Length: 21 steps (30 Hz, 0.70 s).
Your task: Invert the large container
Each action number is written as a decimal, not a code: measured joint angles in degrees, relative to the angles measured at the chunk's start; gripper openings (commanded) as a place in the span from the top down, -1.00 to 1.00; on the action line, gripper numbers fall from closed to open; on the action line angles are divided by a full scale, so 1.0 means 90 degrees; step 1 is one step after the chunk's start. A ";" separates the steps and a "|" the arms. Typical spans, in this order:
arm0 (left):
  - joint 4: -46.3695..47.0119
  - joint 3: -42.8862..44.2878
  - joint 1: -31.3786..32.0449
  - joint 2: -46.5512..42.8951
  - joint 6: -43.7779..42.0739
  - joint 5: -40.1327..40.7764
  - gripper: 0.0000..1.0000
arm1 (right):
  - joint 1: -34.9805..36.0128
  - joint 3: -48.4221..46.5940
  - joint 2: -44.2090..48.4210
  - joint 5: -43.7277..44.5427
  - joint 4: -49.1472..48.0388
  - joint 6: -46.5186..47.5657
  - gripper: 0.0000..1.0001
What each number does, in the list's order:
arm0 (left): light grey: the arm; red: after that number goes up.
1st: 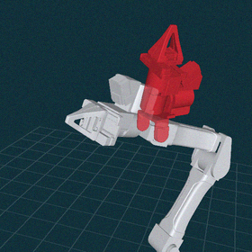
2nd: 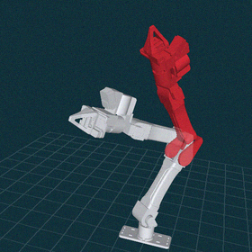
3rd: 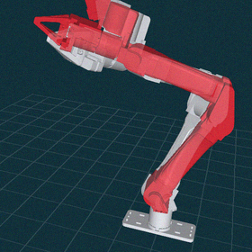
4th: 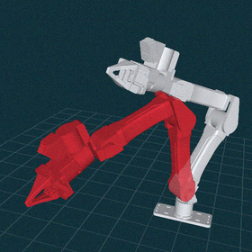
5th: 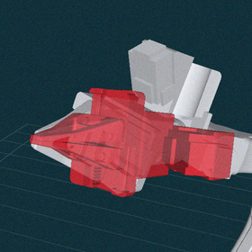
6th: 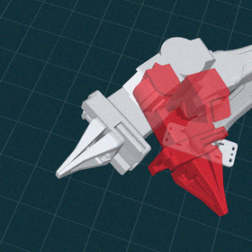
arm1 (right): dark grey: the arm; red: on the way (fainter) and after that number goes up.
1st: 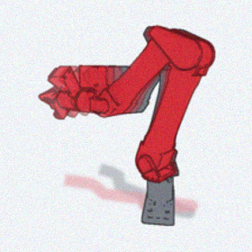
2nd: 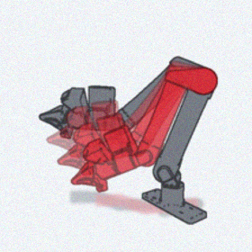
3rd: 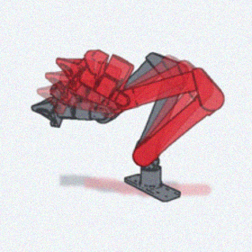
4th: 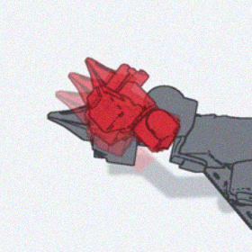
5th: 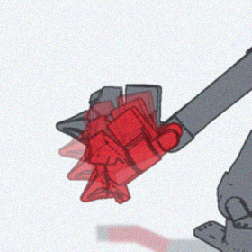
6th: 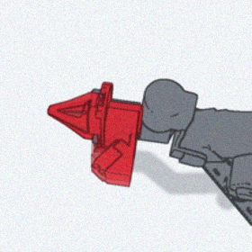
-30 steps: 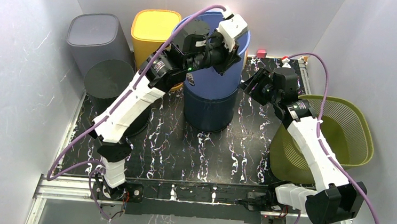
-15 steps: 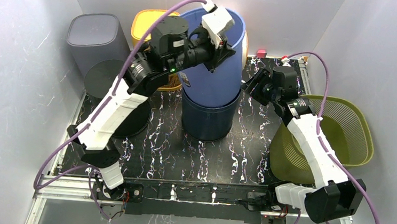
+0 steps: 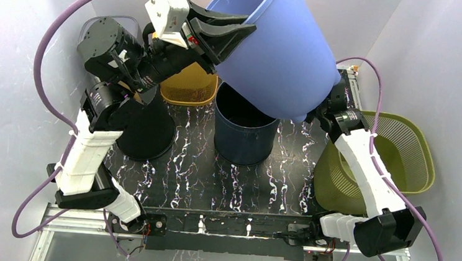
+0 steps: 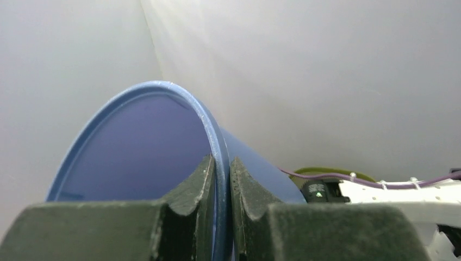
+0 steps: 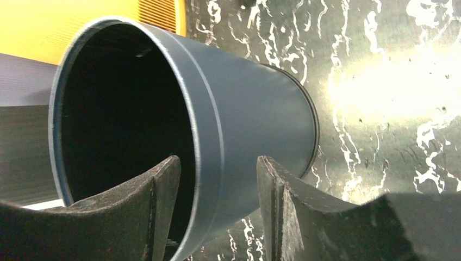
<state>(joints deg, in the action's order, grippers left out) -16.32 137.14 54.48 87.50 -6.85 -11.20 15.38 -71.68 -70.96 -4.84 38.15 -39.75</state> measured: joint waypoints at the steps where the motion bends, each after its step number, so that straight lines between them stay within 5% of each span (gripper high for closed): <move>1: -0.0010 0.0000 0.0005 -0.0012 -0.0012 0.0002 1.00 | 0.0000 -0.0117 0.0000 0.0000 0.0053 0.0029 -0.04; 11: -0.0342 -0.0299 0.0002 -0.0374 -0.0410 0.0466 1.00 | 0.0036 -0.0515 -0.0355 -0.0117 0.0194 0.0554 0.09; 16: -0.0607 -0.0386 0.0002 -0.0648 -0.0576 0.0707 1.00 | 0.0114 -0.0784 -0.1022 -0.0170 0.0408 0.0908 1.00; 21: -0.0811 -0.0622 0.0002 -0.1083 -0.0697 0.1022 1.00 | 0.0177 -0.1370 -0.1341 0.0602 0.1095 0.1741 1.00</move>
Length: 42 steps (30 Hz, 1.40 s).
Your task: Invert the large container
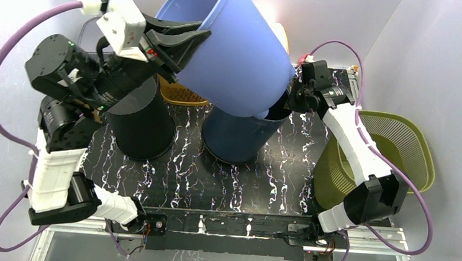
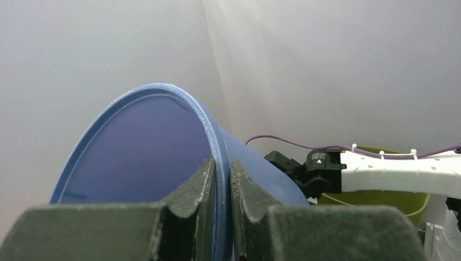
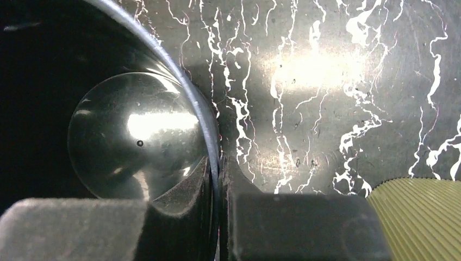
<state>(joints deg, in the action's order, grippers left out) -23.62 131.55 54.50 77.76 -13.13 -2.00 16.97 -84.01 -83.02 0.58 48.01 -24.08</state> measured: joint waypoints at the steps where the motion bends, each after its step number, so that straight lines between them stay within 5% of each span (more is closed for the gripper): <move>1: -0.0053 -0.0051 0.0000 -0.0102 -0.0022 0.0070 1.00 | 0.0002 -0.0182 -0.0141 0.0056 0.0185 -0.0007 1.00; 6: -0.0270 -0.0112 0.0000 -0.0367 -0.0066 0.0384 1.00 | -0.0080 -0.1151 -0.0835 0.0845 0.0551 0.0223 1.00; 15: -0.0937 -0.0614 0.0000 -0.0379 0.0158 0.0850 1.00 | -0.2205 -0.1460 -0.1192 0.1445 0.0515 0.0374 1.00; 20: -0.1392 -0.1030 0.0000 -0.0138 0.0500 0.0950 1.00 | -0.2803 -0.1819 -0.1326 0.1639 0.0675 0.0316 -0.38; 25: -0.1608 -0.1586 0.0000 0.0061 0.1052 0.0981 1.00 | -0.2798 -0.2688 -0.1239 0.0787 0.0464 0.0231 -0.93; 35: -0.1926 -0.2086 -0.0274 0.0209 0.2351 0.0811 1.00 | -0.2671 -0.3162 -0.0396 -0.1491 0.0352 0.0109 -0.96; 42: -0.1462 -0.3439 -0.2093 0.0335 0.3541 -0.1205 1.00 | -0.1642 -0.3067 0.0044 -0.2477 0.0333 0.0107 -0.96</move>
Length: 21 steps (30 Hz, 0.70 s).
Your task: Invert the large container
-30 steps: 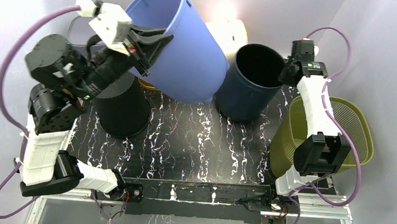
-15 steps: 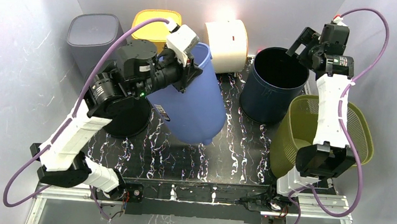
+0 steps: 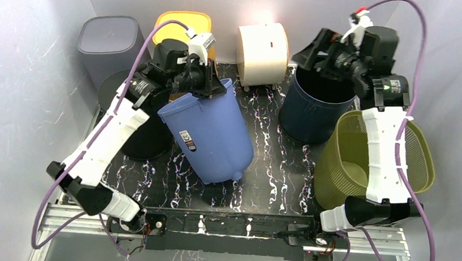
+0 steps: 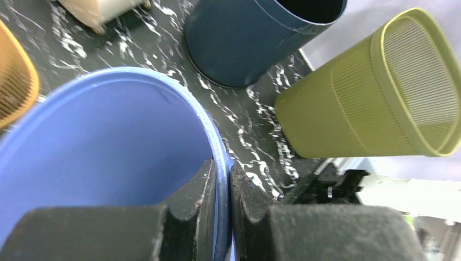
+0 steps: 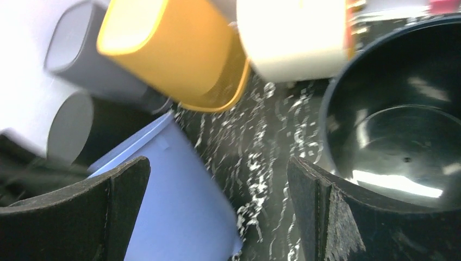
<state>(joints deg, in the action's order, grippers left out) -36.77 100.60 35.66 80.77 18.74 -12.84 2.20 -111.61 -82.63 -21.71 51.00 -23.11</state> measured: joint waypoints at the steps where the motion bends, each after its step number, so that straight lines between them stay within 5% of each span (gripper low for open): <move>1: 0.0092 -0.0126 -0.0204 0.0097 0.0177 -0.0287 1.00 | 0.0194 0.0010 0.0005 -0.0058 0.0019 0.0010 -0.96; 11: 0.2579 -0.1710 -0.0947 0.0505 0.2344 -0.2421 1.00 | 0.0741 0.1100 0.0746 -0.0041 0.0716 0.0163 -0.96; 16: 0.4024 -0.2922 -0.0954 0.0471 0.3682 -0.2506 1.00 | 0.0741 0.1464 0.1110 0.0274 0.1154 0.0306 -0.96; 21: 0.4073 -0.3470 -0.0954 0.0143 0.3976 -0.2042 1.00 | 0.0741 0.1724 0.1226 0.0566 0.1421 0.0398 -0.96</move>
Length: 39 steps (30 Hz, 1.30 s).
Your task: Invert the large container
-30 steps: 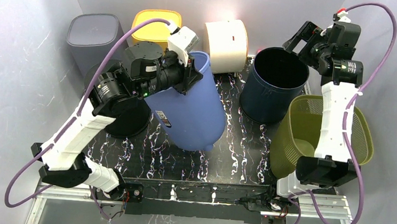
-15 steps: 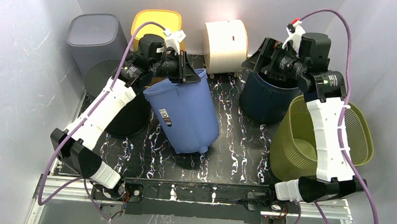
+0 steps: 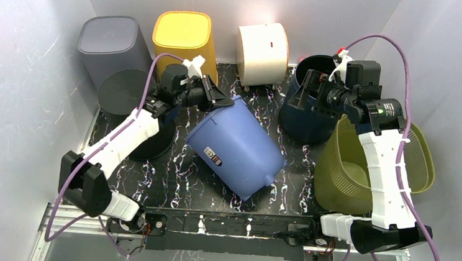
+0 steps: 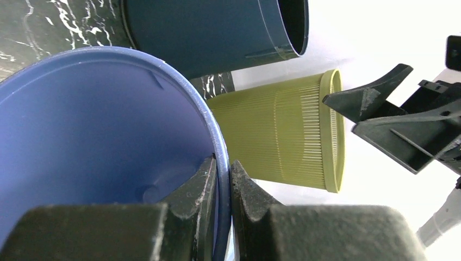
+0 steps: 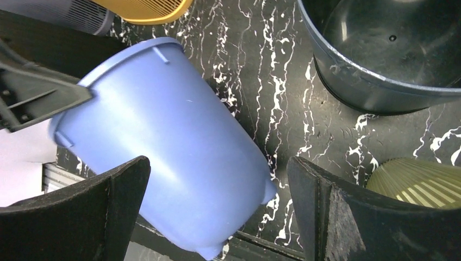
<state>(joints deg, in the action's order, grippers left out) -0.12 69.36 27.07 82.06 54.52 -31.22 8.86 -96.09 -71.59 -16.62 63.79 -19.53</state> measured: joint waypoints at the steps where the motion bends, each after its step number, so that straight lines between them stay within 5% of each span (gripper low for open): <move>1: -0.0083 -0.0078 0.0000 -0.0143 -0.0044 0.0124 1.00 | 0.0000 0.0051 0.0000 0.0032 0.0022 0.0015 -0.96; 3: -0.0180 -0.0255 -0.0002 -0.0469 -0.0143 0.0304 0.96 | 0.0000 0.0211 0.0010 0.0046 0.0039 0.0051 -0.96; 11: -0.0916 -0.0474 -0.0034 -0.0835 -0.0991 0.0648 -0.23 | 0.0002 0.0639 0.0170 -0.0282 0.0002 0.0155 -0.96; 16: -0.1707 -0.0175 -0.0036 -0.0622 -0.1588 0.0865 -0.53 | 0.0736 0.1064 0.0362 -0.0384 -0.0362 -0.0070 -0.96; 20: -0.2312 0.0614 -0.0036 -0.0355 -0.2135 0.1071 -0.67 | 0.1885 0.1343 0.0306 -0.0104 -0.0648 -0.0364 -0.96; 27: -0.3208 0.1851 -0.0036 -0.0333 -0.2968 0.1360 -0.79 | 0.2696 0.1916 0.0296 0.0661 -0.0770 -0.0874 -0.96; 39: -0.4932 0.2169 -0.0005 -0.0250 -0.4369 0.1576 -0.44 | 0.3179 0.3215 0.1394 0.0801 -0.0175 -0.1700 -0.96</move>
<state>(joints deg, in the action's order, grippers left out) -44.51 88.88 27.03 79.81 15.20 -17.04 37.47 -67.16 -59.05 -9.41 62.22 -34.83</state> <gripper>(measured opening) 0.797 0.980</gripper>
